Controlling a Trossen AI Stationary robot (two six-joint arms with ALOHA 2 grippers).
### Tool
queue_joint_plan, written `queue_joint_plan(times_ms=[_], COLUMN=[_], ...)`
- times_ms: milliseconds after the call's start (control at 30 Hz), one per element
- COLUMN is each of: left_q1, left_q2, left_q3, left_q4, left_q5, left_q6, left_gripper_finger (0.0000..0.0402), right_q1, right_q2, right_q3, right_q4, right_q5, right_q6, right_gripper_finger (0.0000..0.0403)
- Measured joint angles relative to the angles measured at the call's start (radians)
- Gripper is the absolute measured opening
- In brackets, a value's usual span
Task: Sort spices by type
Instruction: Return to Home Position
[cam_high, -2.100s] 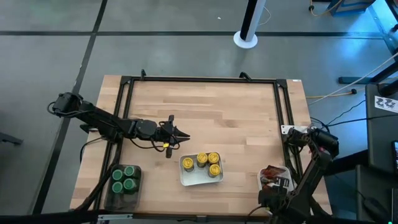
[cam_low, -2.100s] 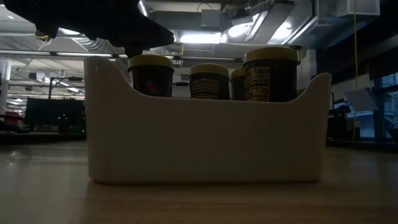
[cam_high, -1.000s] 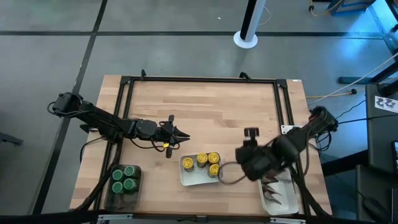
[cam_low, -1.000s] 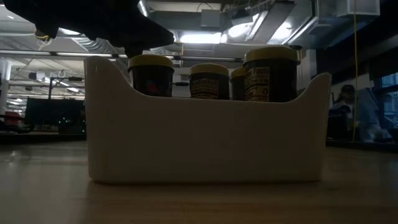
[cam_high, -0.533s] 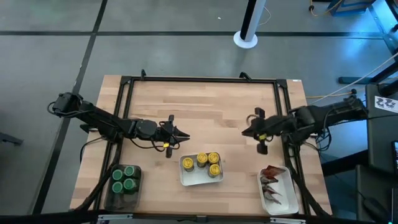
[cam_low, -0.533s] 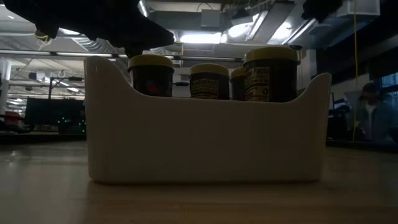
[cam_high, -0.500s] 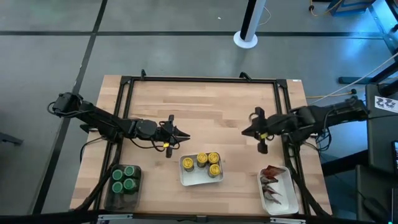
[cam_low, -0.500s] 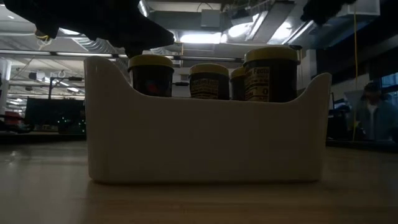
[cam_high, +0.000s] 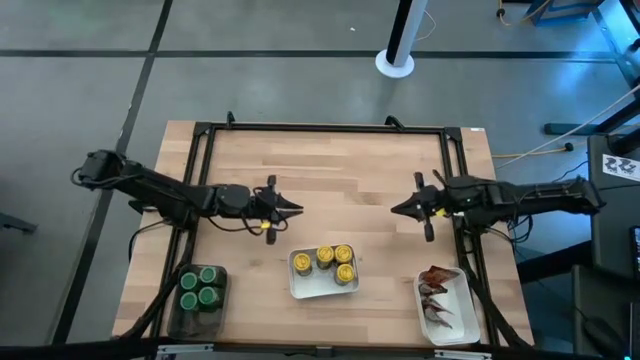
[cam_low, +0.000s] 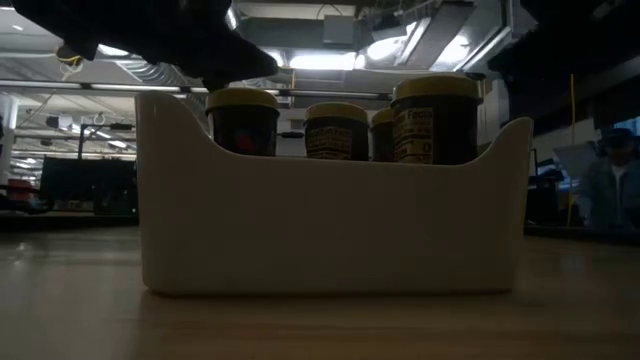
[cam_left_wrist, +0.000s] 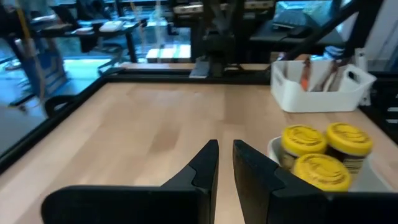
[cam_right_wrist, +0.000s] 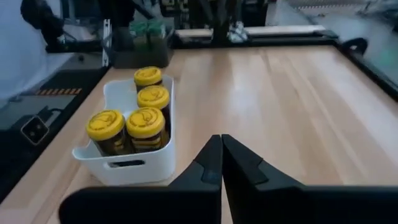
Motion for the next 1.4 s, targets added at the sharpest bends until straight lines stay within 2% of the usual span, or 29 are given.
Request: queue_joint_plan(times_ms=[233,400,600,833,1133,1400], left_q1=[0.042,0.045,0.059,0.062,0.061,0.061], left_q2=[-0.207,-0.388,-0.604,-0.780,-0.957,-1.035], left_q3=[-0.006,-0.104,-0.232,-0.295,-0.297,-0.298], left_q4=[-0.213,-0.231,-0.243,-0.328,-0.500,-0.557], left_q5=[-0.001,0.000,0.000,0.000,0.001,0.090], left_q6=[0.017,0.054,-0.001,-0.032,-0.060,-0.051], left_gripper_finger=[0.0040,0.0040,0.0040,0.0040,0.0040,0.0040], right_q1=[-0.063,-0.060,-0.060,-0.060,-0.060,-0.060], right_q2=[-0.179,-0.314,-0.416,-0.470,-0.491,-0.490], right_q3=[-0.115,-0.175,-0.236,-0.314,-0.364,-0.428], right_q4=[0.029,0.026,0.038,0.086,0.108,0.216], right_q5=[-0.057,-0.039,-0.037,-0.020,-0.001,-0.002], right_q6=[0.007,0.008,0.035,0.060,0.078,0.087], right_gripper_finger=[0.0009,0.0009,0.0009,0.0010,0.0010,0.0010])
